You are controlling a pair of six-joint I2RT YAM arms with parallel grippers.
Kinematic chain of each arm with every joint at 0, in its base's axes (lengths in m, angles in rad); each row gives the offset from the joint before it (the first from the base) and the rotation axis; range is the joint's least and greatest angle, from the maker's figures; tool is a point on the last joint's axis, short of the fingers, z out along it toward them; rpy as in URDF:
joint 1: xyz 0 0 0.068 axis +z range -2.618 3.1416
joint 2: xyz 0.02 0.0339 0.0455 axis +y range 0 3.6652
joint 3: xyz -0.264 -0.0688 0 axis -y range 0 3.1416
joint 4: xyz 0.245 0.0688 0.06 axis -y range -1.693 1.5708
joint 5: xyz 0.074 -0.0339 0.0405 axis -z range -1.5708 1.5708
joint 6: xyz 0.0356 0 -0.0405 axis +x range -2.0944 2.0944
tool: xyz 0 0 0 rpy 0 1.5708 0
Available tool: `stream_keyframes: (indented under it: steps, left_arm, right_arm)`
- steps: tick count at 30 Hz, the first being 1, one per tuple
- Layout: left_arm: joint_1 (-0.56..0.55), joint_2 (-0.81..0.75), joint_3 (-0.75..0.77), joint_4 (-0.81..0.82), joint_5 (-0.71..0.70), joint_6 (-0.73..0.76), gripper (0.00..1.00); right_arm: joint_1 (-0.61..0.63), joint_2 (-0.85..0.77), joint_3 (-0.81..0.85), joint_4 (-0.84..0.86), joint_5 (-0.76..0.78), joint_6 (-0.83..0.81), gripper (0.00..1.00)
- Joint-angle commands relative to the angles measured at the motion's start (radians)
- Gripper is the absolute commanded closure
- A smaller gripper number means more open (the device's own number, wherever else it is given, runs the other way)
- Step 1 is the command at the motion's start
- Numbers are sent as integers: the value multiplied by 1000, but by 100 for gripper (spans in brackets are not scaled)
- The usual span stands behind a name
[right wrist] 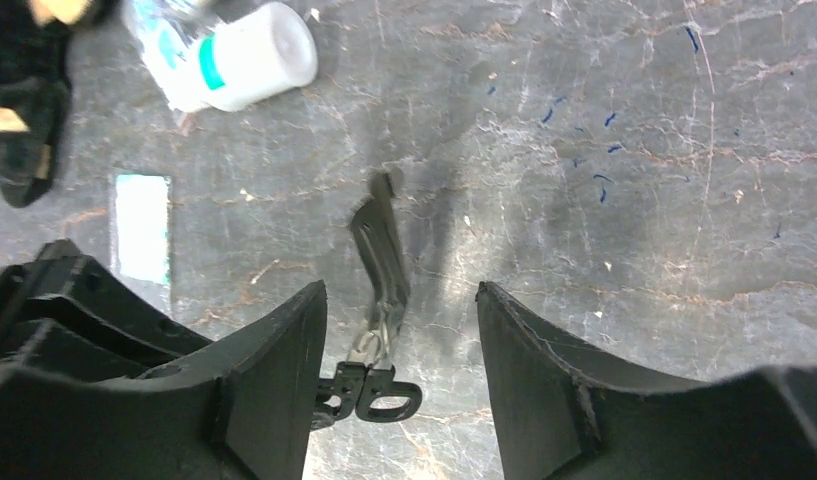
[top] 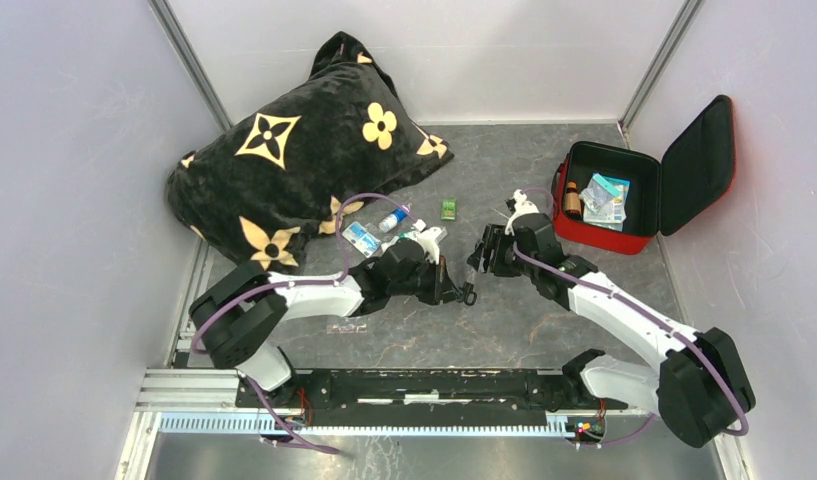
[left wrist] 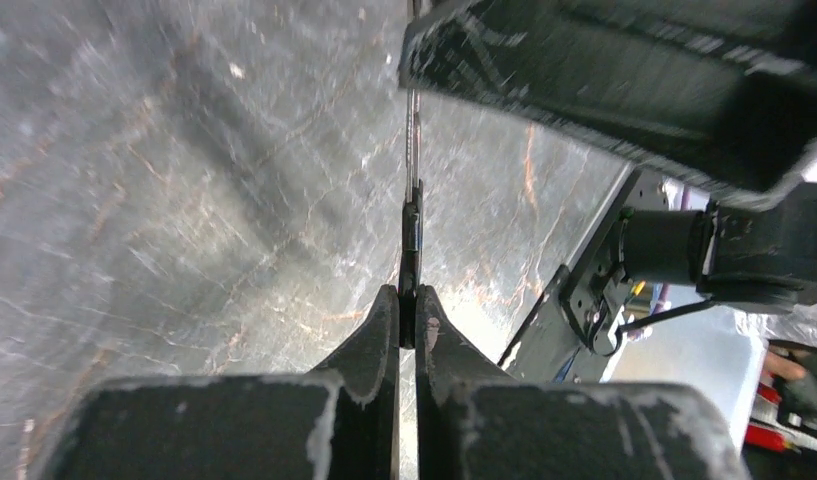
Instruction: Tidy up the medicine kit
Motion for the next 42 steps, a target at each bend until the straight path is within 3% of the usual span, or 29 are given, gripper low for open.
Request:
stream_keyframes:
  steps: [1, 5, 8, 19, 21, 28, 30, 36, 42]
  left_arm:
    - [-5, -104, 65, -69, -106, 113, 98]
    - [-5, -135, 86, -76, -105, 115, 98]
    - [-5, -139, 94, -78, -92, 115, 98]
    - [-5, -144, 105, -103, -104, 117, 97]
    - [-5, -145, 122, -122, -115, 123, 90]
    - [6, -199, 218, -255, -196, 161, 31]
    - [13, -232, 239, -307, -249, 167, 21]
    - [48, -293, 297, -570, -436, 172, 9]
    - [58, -353, 305, -679, -539, 172, 4]
  right_arm:
    - [-5, -60, -49, 130, -53, 98, 35]
    - [-4, -74, -108, 263, -101, 156, 33]
    - [-4, -70, -125, 326, -132, 180, 37]
    - [-4, -88, -138, 342, -117, 189, 81]
    - [-4, -92, -132, 328, -97, 182, 87]
    - [-15, -65, 1, 192, 86, 88, 92]
    - [-39, -51, 60, 135, 156, 50, 93]
    - [-192, 50, 304, -1, 415, -112, 94]
    - [-427, 218, 512, -74, 463, -205, 94]
